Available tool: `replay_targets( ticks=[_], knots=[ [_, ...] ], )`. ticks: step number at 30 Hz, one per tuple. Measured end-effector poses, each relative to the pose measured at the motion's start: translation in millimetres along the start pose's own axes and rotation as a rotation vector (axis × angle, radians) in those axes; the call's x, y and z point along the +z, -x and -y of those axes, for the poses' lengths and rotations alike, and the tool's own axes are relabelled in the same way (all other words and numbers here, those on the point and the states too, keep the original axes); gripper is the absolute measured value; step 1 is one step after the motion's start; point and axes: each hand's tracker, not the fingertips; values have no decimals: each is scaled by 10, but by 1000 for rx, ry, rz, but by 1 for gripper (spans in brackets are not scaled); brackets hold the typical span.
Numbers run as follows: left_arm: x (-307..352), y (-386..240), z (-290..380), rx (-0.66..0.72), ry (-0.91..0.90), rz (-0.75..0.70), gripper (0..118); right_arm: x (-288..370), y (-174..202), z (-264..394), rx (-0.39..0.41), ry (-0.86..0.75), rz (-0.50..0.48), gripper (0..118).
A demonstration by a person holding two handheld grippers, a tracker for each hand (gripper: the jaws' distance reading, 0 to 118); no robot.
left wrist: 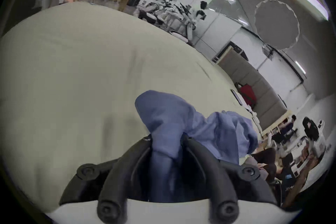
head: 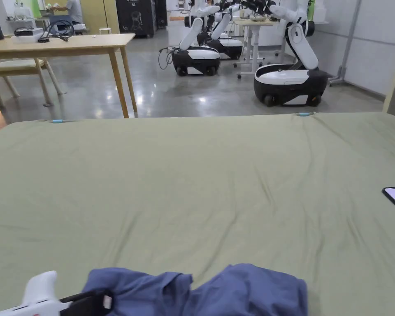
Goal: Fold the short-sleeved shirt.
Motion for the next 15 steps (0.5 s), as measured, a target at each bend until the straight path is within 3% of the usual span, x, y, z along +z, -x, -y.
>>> replay_targets(
  ticks=[5, 10, 15],
  knots=[
    [441, 313, -60, 42, -36, -159, 19, -38, -32, 50, -11, 5, -7, 4],
    [594, -242, -213, -22, -34, -144, 19, -96, -24, 48, -22, 12, -15, 4],
    [607, -1052, -371, -130, -69, 12, 19, -67, -32, 41, -19, 16, -17, 4]
  ],
)
